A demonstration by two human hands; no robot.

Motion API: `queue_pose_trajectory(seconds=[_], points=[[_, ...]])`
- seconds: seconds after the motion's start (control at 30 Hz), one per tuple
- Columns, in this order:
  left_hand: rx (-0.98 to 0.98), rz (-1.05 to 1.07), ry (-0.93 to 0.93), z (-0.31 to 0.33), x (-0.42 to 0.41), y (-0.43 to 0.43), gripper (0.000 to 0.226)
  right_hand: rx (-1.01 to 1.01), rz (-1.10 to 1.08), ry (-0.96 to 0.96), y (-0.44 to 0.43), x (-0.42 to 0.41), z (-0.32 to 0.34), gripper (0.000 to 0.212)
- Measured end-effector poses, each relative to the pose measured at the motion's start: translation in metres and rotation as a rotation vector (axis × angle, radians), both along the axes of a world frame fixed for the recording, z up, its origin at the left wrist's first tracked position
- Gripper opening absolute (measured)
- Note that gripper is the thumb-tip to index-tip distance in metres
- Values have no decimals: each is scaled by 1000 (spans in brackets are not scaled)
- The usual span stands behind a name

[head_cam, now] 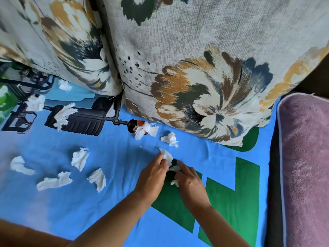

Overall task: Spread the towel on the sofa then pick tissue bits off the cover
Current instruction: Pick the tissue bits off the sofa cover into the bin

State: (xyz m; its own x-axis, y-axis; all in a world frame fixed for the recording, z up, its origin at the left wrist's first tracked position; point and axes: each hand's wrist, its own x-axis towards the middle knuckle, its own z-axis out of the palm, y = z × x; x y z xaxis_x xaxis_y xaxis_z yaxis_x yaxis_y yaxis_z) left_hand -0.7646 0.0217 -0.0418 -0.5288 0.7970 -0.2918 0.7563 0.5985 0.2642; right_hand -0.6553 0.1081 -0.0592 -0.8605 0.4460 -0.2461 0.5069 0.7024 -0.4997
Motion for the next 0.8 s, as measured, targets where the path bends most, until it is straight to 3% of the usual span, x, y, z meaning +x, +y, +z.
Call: queue_pose_trajectory(seconds=[0.13,0.33,0.6,0.8], points=[[19,-152,41,2,-4,-11,20,-5,29,7,1,-7,2,30],[8,-209,46,6,-13,-4,37,-61,-215,144,21,-35,13,39],[-79,-206,97,3,-17,1,39,50,94,-12,43,-96,3,52],[-20,-200,124,-2,-18,0,31,81,133,-74,40,-88,-6,17]])
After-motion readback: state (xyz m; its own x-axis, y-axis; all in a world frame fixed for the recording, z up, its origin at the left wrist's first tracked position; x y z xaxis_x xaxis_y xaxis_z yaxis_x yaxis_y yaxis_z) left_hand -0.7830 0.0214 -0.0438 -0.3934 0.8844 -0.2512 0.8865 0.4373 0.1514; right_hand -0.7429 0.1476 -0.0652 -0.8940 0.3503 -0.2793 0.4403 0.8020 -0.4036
